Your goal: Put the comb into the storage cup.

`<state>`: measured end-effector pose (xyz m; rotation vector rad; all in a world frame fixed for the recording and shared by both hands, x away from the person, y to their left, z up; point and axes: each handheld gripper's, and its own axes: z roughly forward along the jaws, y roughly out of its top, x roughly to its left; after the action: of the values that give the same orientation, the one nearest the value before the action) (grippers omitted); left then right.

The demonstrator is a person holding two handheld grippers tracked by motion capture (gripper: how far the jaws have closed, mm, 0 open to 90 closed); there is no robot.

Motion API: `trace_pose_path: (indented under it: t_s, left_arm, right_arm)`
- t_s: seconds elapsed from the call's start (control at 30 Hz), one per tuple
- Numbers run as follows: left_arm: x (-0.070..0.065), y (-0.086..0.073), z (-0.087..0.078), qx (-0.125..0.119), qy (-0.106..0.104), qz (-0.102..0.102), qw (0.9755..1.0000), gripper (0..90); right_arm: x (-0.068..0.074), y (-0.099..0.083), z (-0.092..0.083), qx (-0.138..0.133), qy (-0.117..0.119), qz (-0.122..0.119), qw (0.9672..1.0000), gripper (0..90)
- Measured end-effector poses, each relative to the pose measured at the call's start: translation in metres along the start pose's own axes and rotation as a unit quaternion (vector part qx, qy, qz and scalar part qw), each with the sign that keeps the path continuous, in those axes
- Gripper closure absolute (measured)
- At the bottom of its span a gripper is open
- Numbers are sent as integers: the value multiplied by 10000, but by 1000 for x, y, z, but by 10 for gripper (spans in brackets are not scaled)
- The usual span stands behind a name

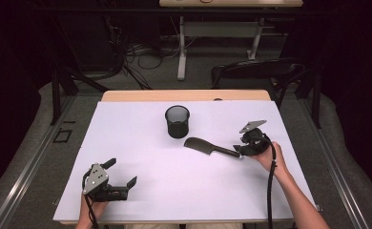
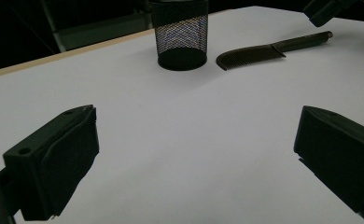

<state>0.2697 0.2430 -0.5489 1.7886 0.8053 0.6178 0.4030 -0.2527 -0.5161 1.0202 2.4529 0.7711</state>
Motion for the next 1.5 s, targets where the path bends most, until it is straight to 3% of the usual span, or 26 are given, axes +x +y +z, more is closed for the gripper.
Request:
trace_pose_path:
  t_s: [0.3,0.63,1.13,1.5]
  left_arm:
    - [0,0,0,9,7,-8,10000,0]
    - [0,0,0,-1,12,1,10000,0]
    - [0,0,1,8,-6,-8,10000,0]
    - [0,0,1,8,-12,-10,10000,0]
  right_arm:
    - [3,8,-1,84,104,-151,9998,216]
    - [8,22,-2,287,146,-411,9986,1]
    - [18,39,8,545,361,-799,9947,0]
    - [28,56,17,801,527,-1125,9890,7]
